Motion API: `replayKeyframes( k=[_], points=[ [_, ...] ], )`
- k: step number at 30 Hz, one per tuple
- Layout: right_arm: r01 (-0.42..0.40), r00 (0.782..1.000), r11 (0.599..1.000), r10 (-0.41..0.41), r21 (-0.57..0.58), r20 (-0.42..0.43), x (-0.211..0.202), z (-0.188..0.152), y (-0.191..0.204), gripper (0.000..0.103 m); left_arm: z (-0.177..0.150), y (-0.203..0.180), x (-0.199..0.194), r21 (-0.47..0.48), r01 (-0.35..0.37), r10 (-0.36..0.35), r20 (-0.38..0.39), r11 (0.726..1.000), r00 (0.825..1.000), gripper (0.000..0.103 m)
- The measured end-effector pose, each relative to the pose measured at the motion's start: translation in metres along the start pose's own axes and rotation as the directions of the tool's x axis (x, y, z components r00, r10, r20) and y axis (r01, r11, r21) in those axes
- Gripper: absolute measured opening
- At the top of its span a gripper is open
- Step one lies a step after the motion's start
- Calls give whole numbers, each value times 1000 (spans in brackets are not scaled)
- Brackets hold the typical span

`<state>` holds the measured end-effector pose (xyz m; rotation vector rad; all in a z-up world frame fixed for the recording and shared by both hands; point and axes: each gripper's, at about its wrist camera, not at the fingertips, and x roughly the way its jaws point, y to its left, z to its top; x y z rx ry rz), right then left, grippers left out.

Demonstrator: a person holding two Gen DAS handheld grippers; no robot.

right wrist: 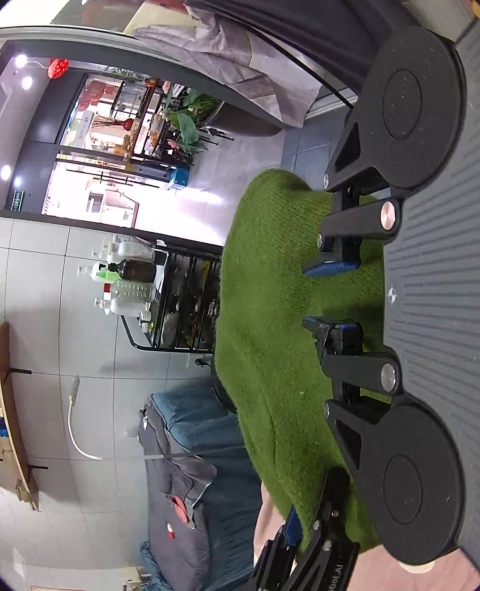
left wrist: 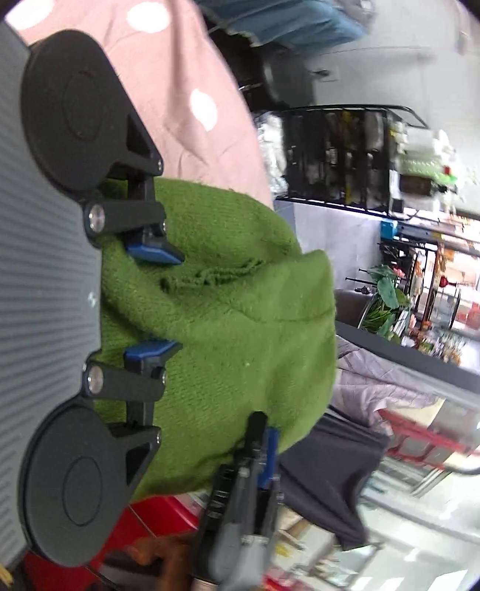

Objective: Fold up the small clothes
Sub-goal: 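Lower the bundle onto the bedspread and open both grippers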

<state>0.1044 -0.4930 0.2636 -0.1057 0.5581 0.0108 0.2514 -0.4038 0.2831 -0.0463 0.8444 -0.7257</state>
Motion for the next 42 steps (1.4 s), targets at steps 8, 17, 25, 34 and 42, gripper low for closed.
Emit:
replayKeyframes(
  k=[8, 17, 25, 34, 42],
  points=[
    [-8, 1000, 999, 9, -37, 22, 10, -11, 11, 45, -6, 33, 12, -68, 26, -28, -18, 997, 999, 48],
    [0, 999, 998, 2, -57, 36, 10, -17, 16, 48, 1, 33, 13, -76, 26, -29, -36, 997, 999, 55],
    [-31, 1000, 998, 30, -58, -6, -12, 4, 21, 74, 17, 5, -18, 56, -127, 129, -28, 990, 991, 102],
    [-68, 992, 997, 63, -42, -112, -42, 41, 24, 100, 33, -35, -55, 244, -247, 264, -40, 938, 964, 103],
    [-153, 963, 980, 119, -125, -241, -56, 63, 39, 103, 47, -64, -75, 340, -306, 363, -117, 889, 924, 103]
  ],
)
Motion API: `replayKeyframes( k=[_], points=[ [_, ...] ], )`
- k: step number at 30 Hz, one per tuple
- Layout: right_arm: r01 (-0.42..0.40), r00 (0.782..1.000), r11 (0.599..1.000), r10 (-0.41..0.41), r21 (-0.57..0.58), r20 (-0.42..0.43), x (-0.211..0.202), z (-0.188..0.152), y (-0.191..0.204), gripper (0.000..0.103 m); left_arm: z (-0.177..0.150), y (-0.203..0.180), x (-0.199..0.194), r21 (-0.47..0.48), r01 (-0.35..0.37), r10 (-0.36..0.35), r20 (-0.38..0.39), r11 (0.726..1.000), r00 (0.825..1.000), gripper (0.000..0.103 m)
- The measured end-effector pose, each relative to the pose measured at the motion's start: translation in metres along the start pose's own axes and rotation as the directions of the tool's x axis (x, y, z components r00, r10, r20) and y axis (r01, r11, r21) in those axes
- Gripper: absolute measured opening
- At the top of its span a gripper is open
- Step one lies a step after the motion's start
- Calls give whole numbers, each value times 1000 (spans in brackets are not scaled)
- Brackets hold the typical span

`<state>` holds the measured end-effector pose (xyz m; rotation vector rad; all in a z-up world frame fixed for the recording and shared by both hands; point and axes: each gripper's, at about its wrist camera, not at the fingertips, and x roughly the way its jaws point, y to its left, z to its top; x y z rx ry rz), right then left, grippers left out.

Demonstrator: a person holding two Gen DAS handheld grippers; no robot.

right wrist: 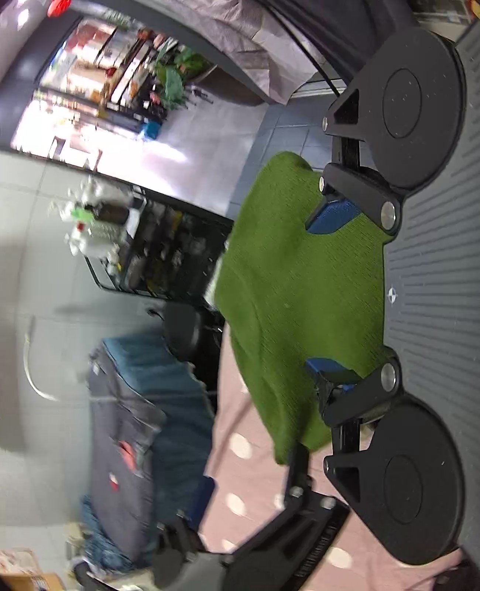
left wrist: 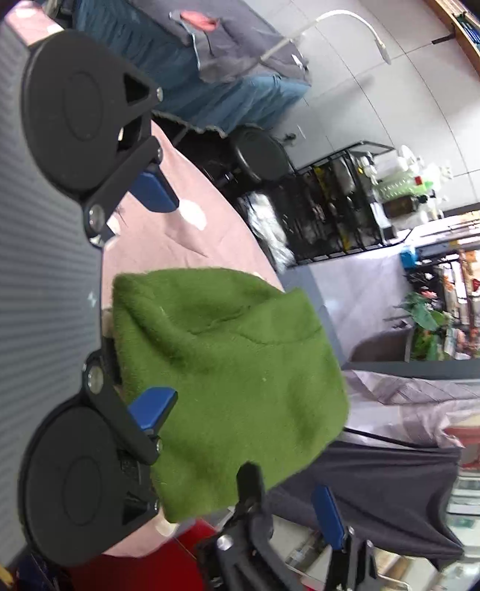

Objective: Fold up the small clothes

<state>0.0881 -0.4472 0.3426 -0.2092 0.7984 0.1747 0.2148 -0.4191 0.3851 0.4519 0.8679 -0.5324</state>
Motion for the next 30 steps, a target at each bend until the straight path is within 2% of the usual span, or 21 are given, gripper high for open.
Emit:
replayKeyframes(
  k=[3, 8, 12, 14, 16, 21, 30],
  points=[
    [13, 999, 999, -15, -43, -51, -2, 2, 6, 103, 0, -7, -9, 41, -24, 23, 4, 999, 1000, 103],
    [-11, 995, 999, 7, -42, -102, -6, 2, 11, 103, 0, -12, -11, 53, 56, -54, -40, 997, 998, 103],
    [-20, 988, 999, 15, -31, -154, -1, -1, 15, 103, -3, -17, -3, 57, 62, -59, -58, 996, 997, 103],
    [-19, 984, 999, 13, -34, -176, 0, -1, 16, 103, -2, -18, 1, 48, 36, -33, -71, 998, 997, 103],
    [-21, 981, 999, 12, -41, -191, 0, -2, 18, 103, -2, -19, 7, 38, 7, -3, -104, 999, 995, 103],
    [-17, 977, 999, 7, -43, -214, 2, -4, 18, 103, -1, -13, 15, 0, 32, -31, -125, 1000, 992, 103],
    [10, 972, 997, -26, -71, -232, 7, -6, 19, 103, 1, -11, 20, -12, 34, -35, -144, 999, 989, 103]
  ],
)
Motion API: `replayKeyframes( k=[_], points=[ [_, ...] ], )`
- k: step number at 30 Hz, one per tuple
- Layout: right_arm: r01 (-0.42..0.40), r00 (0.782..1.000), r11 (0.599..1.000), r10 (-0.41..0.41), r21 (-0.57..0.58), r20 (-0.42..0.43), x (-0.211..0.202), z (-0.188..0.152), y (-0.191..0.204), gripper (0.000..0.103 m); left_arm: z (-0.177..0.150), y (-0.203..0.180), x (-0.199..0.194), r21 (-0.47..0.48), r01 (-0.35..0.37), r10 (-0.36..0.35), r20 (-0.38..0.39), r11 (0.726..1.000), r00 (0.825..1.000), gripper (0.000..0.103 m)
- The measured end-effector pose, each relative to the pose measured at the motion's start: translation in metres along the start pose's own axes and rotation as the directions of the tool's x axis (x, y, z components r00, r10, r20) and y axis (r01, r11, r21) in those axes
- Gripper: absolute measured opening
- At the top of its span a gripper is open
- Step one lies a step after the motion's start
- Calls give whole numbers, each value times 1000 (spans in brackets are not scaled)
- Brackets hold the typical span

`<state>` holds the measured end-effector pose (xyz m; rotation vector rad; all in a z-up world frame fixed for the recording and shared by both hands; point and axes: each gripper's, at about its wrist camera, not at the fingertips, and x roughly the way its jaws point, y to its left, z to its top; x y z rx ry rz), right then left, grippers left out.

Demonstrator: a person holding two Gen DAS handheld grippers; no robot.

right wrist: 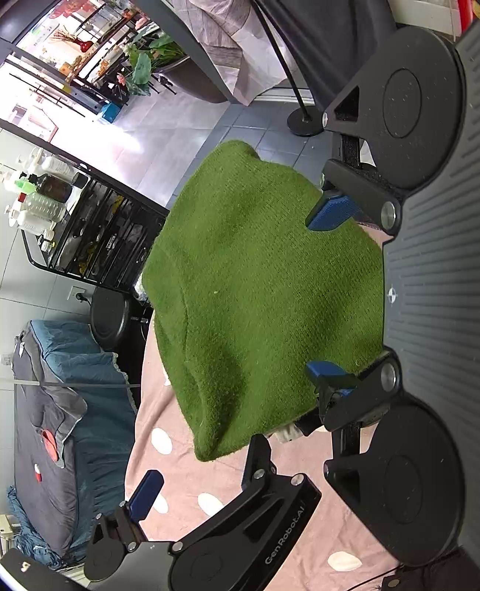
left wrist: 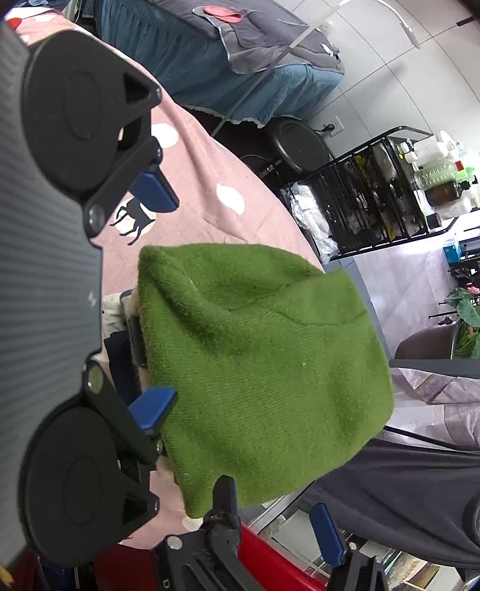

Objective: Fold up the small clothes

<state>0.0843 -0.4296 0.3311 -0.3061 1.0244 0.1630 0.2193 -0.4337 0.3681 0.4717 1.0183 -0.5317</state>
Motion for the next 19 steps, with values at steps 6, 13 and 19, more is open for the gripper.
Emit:
replayKeyframes(
  k=[6, 13, 19],
  points=[
    [12, 1000, 1000, -12, -2, -14, 6, 2, -1, 103, 1, -2, 2, 9, -10, 10, -5, 1000, 1000, 103],
    [22, 999, 1000, -21, 9, -34, 12, 5, -2, 103, -2, -4, 0, 28, -36, 35, 35, 999, 999, 103],
    [22, 999, 1000, -22, 7, -41, 12, 3, -1, 103, -2, -1, -2, 24, -32, 31, 33, 999, 999, 103]
  ],
)
